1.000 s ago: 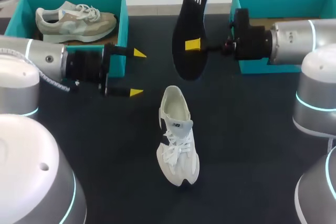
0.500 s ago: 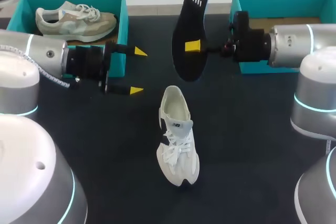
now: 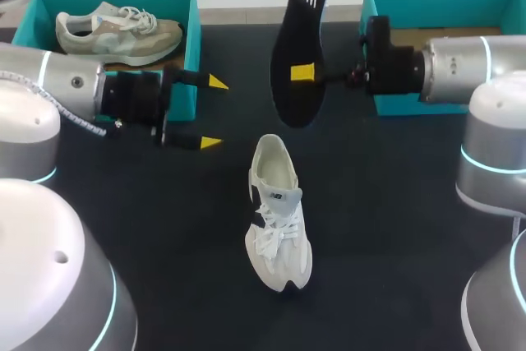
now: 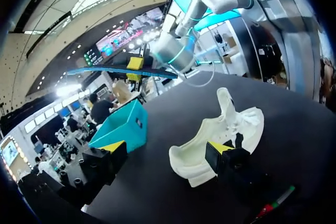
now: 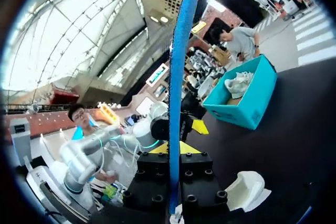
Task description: Take the shoe out of the shoebox, open the shoe tongue, remove and reinsert the insole, then place the shoe into the shoebox
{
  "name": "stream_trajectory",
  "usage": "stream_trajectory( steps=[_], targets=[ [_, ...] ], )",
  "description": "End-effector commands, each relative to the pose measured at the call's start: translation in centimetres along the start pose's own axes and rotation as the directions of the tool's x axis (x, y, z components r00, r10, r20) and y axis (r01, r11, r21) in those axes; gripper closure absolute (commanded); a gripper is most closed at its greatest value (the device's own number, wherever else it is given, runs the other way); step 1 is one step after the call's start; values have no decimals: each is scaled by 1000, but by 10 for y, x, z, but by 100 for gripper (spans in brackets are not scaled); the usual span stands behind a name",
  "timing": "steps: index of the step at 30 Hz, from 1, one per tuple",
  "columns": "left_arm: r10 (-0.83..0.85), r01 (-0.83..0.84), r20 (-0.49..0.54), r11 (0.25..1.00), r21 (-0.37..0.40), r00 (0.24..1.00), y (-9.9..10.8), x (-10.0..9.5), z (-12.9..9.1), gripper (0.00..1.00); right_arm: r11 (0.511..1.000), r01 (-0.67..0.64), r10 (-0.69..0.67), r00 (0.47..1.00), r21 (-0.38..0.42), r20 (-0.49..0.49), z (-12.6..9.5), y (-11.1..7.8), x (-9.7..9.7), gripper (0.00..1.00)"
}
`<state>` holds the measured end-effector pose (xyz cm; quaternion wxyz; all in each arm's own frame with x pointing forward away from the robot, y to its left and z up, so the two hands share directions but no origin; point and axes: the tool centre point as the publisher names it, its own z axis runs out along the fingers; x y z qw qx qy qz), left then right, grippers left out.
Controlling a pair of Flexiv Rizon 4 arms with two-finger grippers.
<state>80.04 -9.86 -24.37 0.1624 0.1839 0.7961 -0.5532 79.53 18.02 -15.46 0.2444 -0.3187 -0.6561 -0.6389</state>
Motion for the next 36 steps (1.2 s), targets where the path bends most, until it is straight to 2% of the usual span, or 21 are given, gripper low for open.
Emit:
stream_trajectory(
  steps=[1,4,8,15,20,28,36],
  targets=[
    [-27,27,7,998,-49,1000,2,12,-9,0,989,144,-143,989,40,-25,10,2,-24,100],
    [-49,49,2,996,-81,999,10,23,-10,0,981,186,-184,982,59,-35,15,-2,-33,100],
    [-66,66,5,992,-105,998,20,36,-8,0,972,233,-231,972,35,-44,19,-7,-38,100],
    [-131,126,-17,979,-161,991,42,55,3,0,974,221,-218,974,51,-58,23,-11,-40,100],
    [-138,131,-34,978,-160,990,50,59,14,0,974,221,-218,974,51,-58,23,-11,-40,100],
    [-68,47,-123,985,-164,990,53,64,37,0,974,221,-218,974,51,-58,23,-11,-40,100],
    [-73,52,-130,986,-160,989,56,69,53,0,958,284,-284,959,31,-6,32,-31,-54,100]
  ],
)
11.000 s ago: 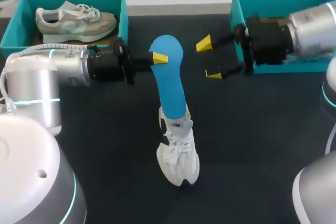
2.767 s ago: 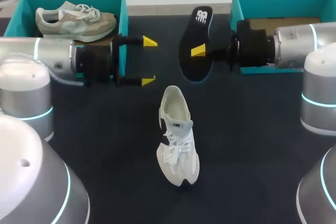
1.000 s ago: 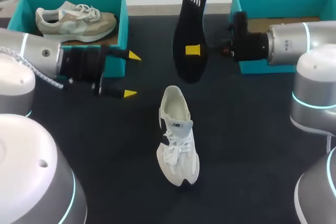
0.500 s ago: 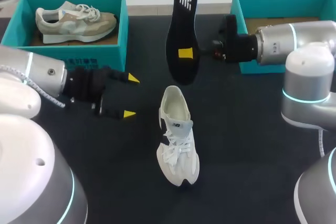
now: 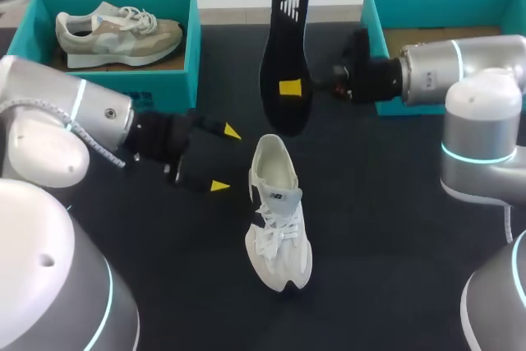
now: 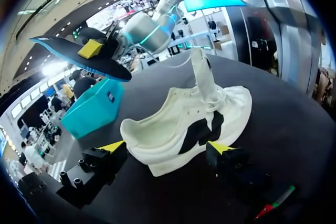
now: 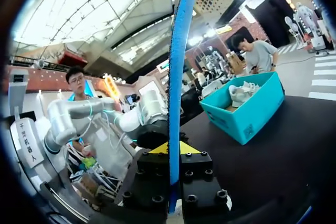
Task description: Take the shoe out of the shoebox, open the shoe tongue, remove and reinsert the insole, then place the shoe into the shoebox
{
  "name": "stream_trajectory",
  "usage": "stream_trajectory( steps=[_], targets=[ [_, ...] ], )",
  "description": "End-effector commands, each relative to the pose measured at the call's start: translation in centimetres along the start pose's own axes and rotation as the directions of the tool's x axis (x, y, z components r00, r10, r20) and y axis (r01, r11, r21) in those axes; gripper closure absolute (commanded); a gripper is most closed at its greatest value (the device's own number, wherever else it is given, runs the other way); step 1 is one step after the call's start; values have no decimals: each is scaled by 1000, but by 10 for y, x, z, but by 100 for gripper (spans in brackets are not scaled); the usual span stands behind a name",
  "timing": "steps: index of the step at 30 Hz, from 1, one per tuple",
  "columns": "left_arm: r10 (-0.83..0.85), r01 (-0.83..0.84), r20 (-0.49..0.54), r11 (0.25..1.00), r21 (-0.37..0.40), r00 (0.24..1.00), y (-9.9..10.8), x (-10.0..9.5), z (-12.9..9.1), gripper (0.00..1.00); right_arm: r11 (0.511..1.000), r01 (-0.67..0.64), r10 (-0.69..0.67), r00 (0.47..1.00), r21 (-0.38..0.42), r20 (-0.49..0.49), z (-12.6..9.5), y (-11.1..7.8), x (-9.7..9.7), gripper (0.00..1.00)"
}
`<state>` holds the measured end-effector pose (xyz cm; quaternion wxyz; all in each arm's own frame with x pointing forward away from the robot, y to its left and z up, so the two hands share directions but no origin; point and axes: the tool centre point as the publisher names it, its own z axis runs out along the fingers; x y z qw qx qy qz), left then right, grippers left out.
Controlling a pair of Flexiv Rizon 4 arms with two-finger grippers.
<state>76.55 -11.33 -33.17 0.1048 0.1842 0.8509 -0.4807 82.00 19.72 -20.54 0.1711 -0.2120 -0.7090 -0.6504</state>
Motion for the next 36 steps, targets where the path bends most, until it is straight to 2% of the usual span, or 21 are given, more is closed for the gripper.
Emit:
stream_trajectory(
  steps=[1,6,9,10,13,20,29,31,36],
  targets=[
    [-2,2,-3,1000,-3,1000,3,-1,12,0,999,22,-21,1000,-36,9,14,-16,3,100],
    [-3,2,-4,1000,-21,1000,2,1,13,0,998,51,-52,998,-24,-28,25,-32,4,100],
    [-30,31,19,999,-25,999,1,-1,13,0,998,60,-60,998,-1,-25,25,-36,4,100],
    [-46,46,19,999,-14,999,1,-2,14,0,999,43,-43,999,11,2,23,-37,4,100],
    [-93,93,32,996,-10,995,-2,-4,11,0,999,43,-43,999,11,2,23,-37,4,100],
    [-122,124,31,990,-67,992,-4,-9,-1,0,999,43,-43,999,11,2,23,-37,4,100],
    [-157,159,27,979,-126,987,-4,-7,-2,0,999,43,-43,999,11,2,23,-37,4,100],
    [-170,171,14,976,-133,985,-4,-6,-1,0,998,48,-49,999,38,18,25,-38,2,100],
    [-174,175,16,973,-148,985,4,-6,1,0,996,81,-83,995,46,46,27,-48,-7,100]
  ],
)
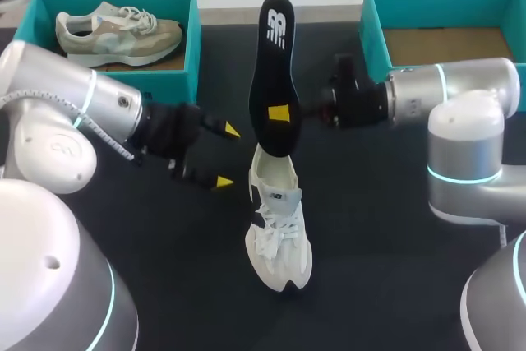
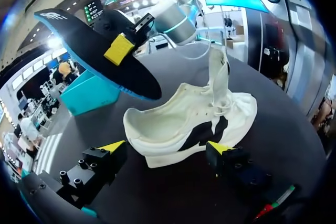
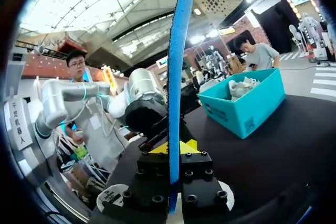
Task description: Take the shoe out of the shoebox, open the shoe tongue, remove and reinsert the insole, then place the shoe into the shoebox
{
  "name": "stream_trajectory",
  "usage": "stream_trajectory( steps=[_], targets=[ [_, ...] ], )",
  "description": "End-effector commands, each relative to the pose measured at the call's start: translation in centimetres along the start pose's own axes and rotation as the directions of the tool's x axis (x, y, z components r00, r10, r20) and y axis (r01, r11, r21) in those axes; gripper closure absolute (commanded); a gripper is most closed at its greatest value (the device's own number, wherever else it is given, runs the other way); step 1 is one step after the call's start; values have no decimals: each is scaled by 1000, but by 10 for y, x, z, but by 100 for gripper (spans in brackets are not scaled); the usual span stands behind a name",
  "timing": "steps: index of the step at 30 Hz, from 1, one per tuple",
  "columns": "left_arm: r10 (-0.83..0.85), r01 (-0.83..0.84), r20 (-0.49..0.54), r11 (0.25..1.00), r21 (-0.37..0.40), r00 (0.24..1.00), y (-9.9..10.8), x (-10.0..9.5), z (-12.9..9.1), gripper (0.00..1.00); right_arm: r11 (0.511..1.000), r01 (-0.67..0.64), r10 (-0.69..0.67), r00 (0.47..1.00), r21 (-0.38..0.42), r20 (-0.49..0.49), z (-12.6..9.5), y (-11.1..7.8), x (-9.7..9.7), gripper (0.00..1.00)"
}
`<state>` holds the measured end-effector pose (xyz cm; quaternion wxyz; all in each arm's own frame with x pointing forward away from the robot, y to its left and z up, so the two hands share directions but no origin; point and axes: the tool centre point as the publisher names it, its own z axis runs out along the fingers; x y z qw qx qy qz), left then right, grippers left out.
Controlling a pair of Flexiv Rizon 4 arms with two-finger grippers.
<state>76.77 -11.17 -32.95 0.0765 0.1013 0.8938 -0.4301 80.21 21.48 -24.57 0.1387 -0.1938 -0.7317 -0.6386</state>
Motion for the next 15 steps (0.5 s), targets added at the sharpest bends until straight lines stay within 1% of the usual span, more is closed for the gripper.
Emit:
stream_trajectory(
  steps=[1,2,6,12,15],
  targets=[
    [-7,7,2,1000,-19,1000,4,-5,5,0,1000,12,-12,1000,9,13,7,-8,-4,100],
    [-15,15,17,1000,-18,1000,4,-6,5,0,1000,29,-30,999,9,20,7,-9,-5,100],
    [-34,35,34,999,-24,999,5,-8,8,0,1000,11,-11,1000,3,10,8,-18,-10,100],
    [-71,72,41,997,-30,997,6,-5,16,0,1000,20,-20,1000,-2,7,10,-22,-14,100],
    [-81,82,40,996,-25,996,6,-3,20,0,999,47,-47,999,-5,14,12,-24,-14,100]
  ],
)
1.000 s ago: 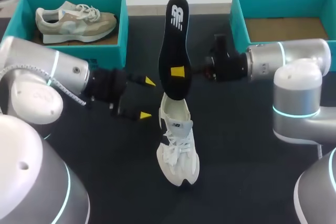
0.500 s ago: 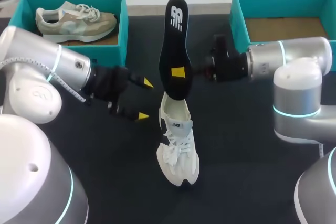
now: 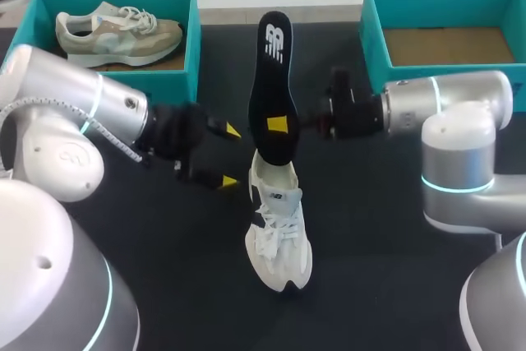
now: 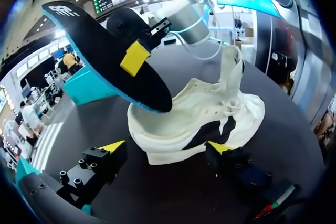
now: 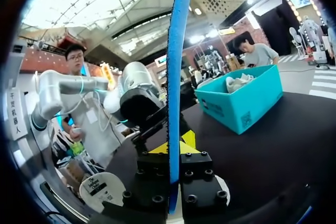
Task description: Take the shoe out of the shoebox, open the shoe tongue, remove and reinsert the insole, then place the shoe into the shoebox
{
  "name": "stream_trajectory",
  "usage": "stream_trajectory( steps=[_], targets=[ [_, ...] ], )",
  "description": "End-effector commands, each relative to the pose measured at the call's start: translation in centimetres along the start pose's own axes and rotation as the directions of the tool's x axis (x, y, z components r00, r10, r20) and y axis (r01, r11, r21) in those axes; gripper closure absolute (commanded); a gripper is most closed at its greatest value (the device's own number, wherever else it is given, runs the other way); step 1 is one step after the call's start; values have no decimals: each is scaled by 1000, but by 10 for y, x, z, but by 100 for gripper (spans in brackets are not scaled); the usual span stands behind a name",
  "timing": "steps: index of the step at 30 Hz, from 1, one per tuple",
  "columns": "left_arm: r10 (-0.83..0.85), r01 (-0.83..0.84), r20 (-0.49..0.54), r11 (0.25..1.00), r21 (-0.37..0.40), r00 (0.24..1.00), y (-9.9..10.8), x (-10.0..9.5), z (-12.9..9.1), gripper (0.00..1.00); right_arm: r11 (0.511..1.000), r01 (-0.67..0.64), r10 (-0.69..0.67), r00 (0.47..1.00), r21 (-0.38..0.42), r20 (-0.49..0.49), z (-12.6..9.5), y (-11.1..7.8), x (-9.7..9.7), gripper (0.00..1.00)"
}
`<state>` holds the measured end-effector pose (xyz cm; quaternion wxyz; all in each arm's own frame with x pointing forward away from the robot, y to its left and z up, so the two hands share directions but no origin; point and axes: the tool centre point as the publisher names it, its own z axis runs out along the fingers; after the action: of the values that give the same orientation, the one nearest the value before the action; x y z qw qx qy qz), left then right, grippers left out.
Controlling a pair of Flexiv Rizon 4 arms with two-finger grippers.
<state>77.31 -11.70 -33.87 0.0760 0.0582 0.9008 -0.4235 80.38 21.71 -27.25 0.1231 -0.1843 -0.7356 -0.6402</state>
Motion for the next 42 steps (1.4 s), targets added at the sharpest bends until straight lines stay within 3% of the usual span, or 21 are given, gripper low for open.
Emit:
stream_trajectory(
  steps=[1,22,42],
  targets=[
    [-6,6,6,1000,0,1000,1,1,11,0,1000,17,-17,1000,-1,10,6,-2,-1,100],
    [-21,21,17,1000,-8,1000,1,0,16,0,999,48,-48,998,-8,-33,11,-16,-3,100],
    [-21,21,17,1000,-8,1000,1,0,16,0,999,-41,42,997,16,-65,11,-51,-2,100]
  ],
)
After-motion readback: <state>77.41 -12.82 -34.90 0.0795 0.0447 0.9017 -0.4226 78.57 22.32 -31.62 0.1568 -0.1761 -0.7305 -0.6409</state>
